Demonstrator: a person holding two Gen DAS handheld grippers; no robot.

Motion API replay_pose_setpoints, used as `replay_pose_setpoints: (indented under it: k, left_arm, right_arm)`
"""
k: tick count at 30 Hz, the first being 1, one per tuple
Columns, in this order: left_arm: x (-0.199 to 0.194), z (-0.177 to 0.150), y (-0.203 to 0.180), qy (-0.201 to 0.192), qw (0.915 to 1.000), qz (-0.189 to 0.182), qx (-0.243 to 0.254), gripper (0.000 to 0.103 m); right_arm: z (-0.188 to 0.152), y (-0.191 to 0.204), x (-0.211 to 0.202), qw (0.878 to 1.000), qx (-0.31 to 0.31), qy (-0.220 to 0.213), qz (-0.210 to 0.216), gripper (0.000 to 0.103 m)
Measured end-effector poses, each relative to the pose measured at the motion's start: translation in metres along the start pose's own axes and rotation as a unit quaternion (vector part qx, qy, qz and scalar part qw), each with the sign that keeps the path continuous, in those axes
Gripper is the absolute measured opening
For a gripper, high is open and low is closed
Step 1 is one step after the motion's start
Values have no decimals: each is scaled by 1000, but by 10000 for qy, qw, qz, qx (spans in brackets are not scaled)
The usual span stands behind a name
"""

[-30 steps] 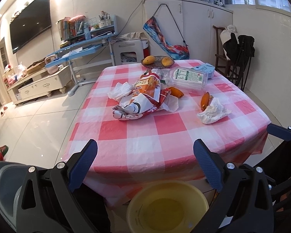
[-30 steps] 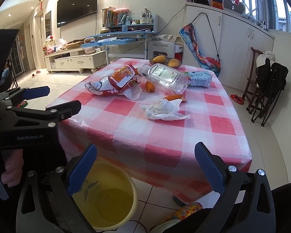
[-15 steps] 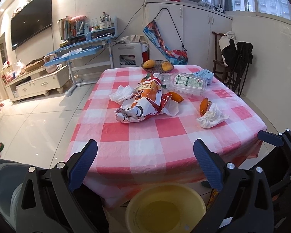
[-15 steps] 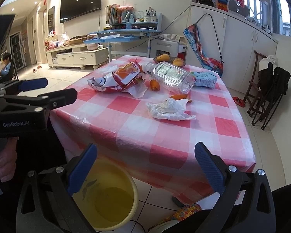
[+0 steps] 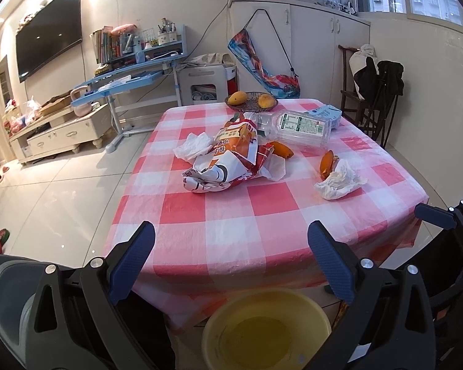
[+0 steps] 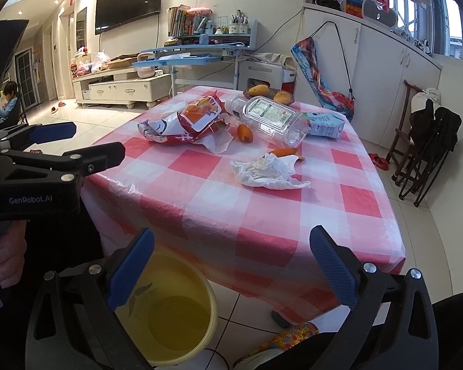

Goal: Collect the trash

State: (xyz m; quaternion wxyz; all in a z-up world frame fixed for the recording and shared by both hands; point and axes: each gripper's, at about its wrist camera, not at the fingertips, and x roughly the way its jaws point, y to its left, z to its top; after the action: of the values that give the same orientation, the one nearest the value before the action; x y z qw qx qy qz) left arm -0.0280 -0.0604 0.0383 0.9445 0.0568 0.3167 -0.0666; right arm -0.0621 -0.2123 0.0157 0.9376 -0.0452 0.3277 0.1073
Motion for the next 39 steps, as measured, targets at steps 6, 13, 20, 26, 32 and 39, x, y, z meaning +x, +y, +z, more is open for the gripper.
replay_pose_setpoints:
  k: [6,13,20,26,32,39]
  left_arm:
    - [3,2,-1,28,10000,-3,-36,96]
    - [4,2,-3,50,10000,-7,-40,96]
    - [7,3,-4,64,9999,-29,-108,96]
    - [8,2,-4,73,9999,-42,-136,96]
    - [8,2,-4,71,9999,-40,-141,96]
    - [8,2,-3,68,9998,-44,-158,96]
  right_arm:
    - [0,-4,-2,10000,41,3,-8,97]
    - [-1,-7,-2,9999,107,3,8,97]
    - [-1,-5,-3,10000,18,19,-2,97]
    - [-1,-3,-2,10000,4,34,5,97]
    - [-1,-3,-2,10000,2,49,8,97]
    - [-1,-2,-1,10000,42,51,50,97]
